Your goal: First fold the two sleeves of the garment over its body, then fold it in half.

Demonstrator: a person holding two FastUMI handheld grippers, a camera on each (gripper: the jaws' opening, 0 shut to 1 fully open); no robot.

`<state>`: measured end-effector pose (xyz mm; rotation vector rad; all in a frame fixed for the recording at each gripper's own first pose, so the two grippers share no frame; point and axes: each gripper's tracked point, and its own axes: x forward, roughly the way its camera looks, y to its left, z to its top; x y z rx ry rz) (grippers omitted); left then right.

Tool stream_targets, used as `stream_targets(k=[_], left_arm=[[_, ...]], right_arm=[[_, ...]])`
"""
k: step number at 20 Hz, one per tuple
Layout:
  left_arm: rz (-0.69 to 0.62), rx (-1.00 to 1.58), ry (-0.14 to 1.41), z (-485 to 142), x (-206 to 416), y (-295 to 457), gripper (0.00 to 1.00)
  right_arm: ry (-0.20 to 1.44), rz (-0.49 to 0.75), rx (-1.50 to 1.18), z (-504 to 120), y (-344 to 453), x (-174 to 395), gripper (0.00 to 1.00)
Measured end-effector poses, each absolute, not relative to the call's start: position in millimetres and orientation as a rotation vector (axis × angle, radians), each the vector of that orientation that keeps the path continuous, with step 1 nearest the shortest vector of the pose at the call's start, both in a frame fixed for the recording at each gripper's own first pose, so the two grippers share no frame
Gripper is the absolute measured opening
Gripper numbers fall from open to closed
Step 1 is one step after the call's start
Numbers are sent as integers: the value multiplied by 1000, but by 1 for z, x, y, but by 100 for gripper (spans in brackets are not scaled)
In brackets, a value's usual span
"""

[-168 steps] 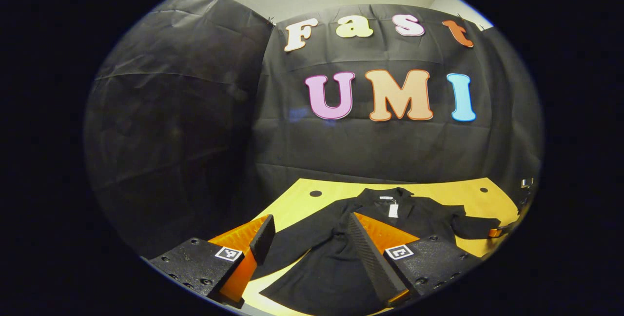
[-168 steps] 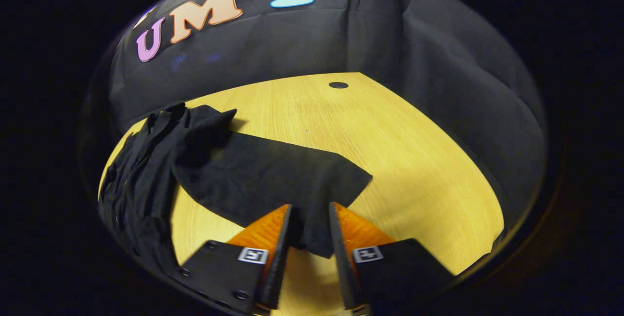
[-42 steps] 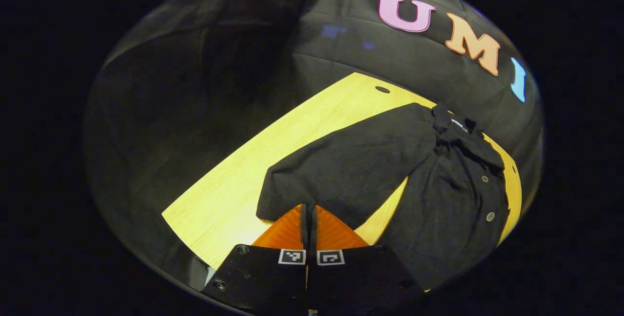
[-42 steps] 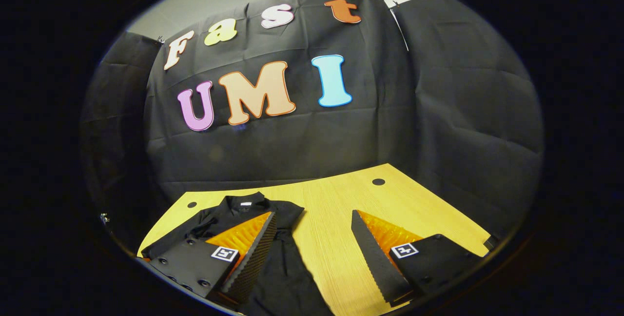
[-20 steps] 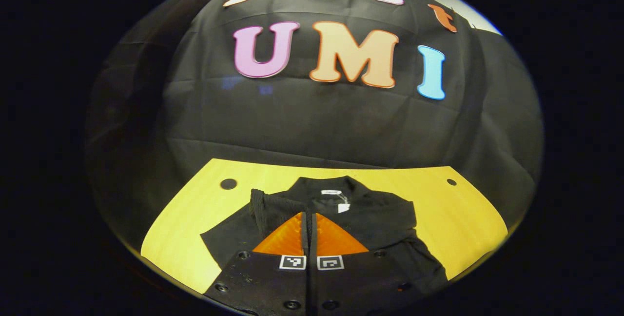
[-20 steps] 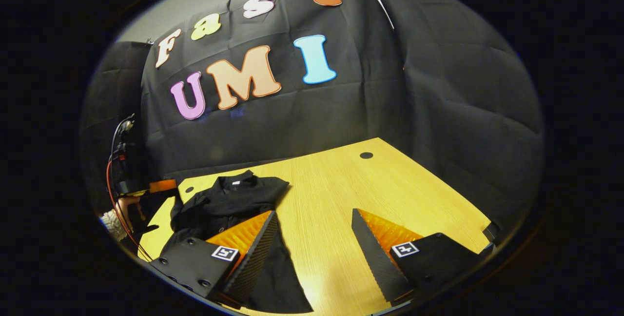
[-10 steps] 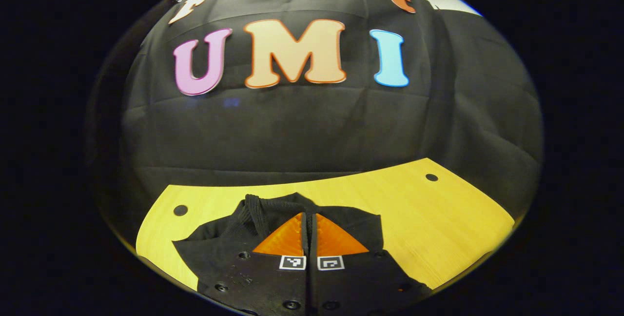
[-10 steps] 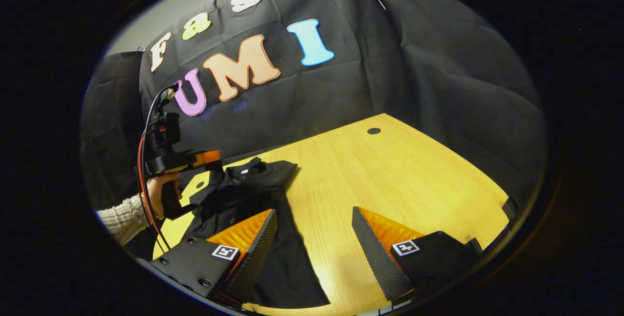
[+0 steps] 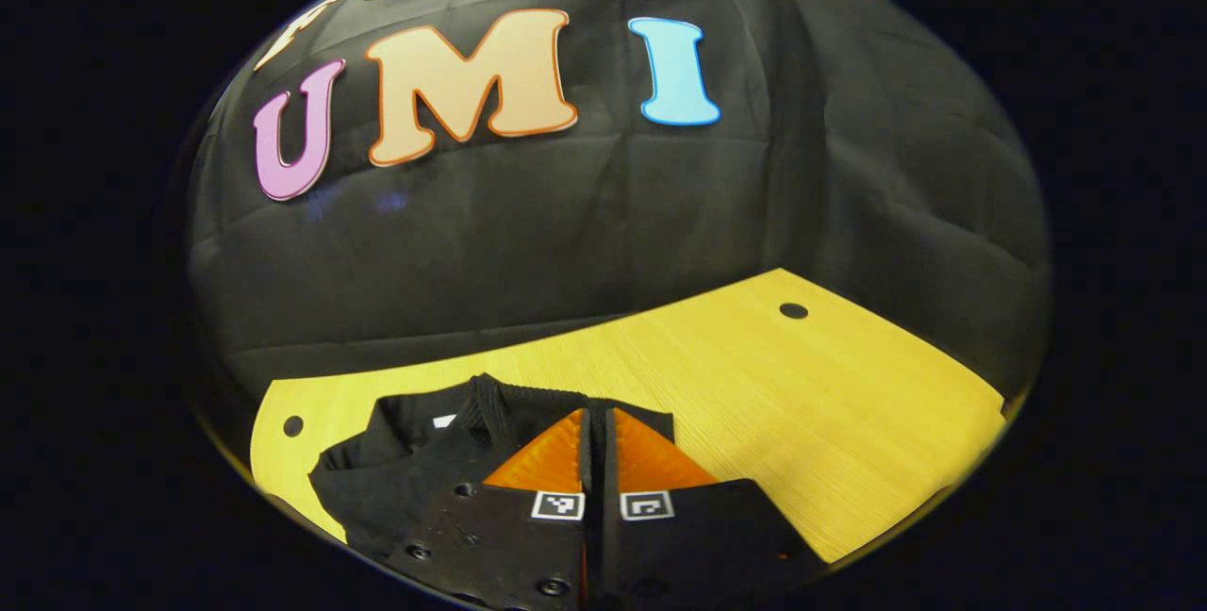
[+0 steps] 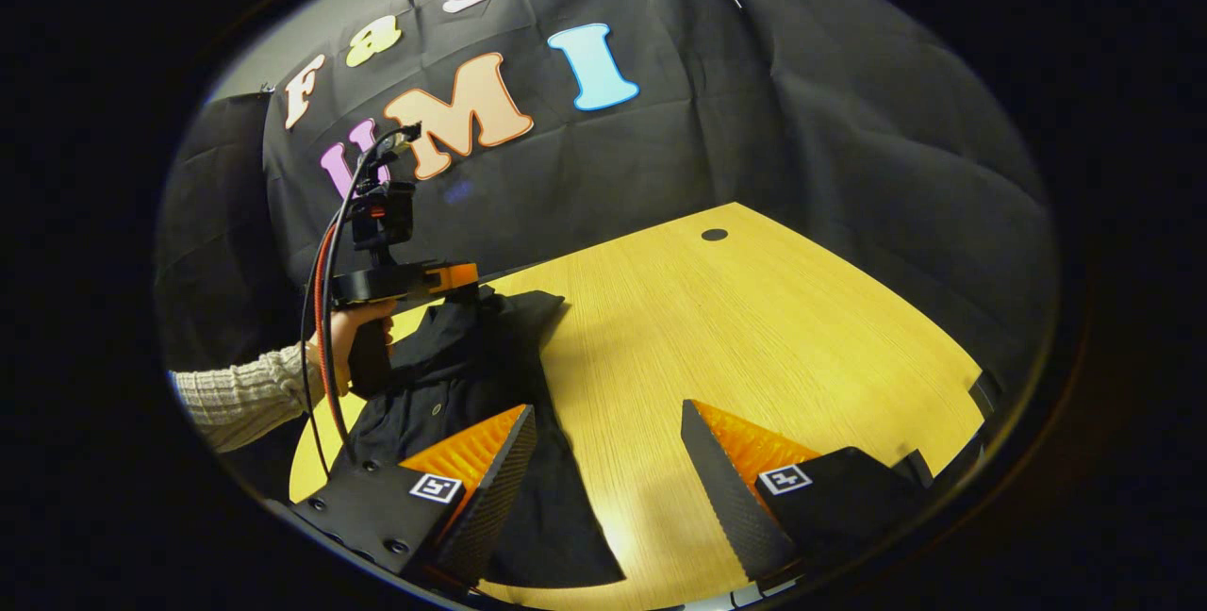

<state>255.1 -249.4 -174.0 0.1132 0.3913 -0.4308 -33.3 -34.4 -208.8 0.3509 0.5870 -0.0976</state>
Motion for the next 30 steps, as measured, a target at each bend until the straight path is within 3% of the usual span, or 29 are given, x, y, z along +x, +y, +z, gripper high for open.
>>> stream_targets(k=[3, 4, 6, 9, 10, 16, 21, 30], left_arm=[[-442, 136, 444, -186, 247, -256, 19], [-443, 145, 442, -187, 247, -258, 34], [-464, 152, 432, -180, 243, -266, 45], [-395, 181, 357, -156, 251, -255, 100], [-387, 173, 329, -147, 250, -256, 94], [-347, 158, 253, -107, 229, -228, 94], [-232, 86, 213, -84, 189, -146, 94], [18, 81, 289, -131, 58, 11, 94]], right_arm=[[608, -94, 347, -214, -31, -39, 98], [609, -93, 345, -214, -30, -40, 98], [611, -96, 338, -214, -27, -40, 98], [623, -86, 339, -219, -19, -45, 98], [628, -82, 331, -221, -18, -46, 98], [636, -53, 313, -224, -17, -46, 98], [632, -3, 283, -227, -6, -50, 98], [644, 58, 238, -238, 28, -59, 98]])
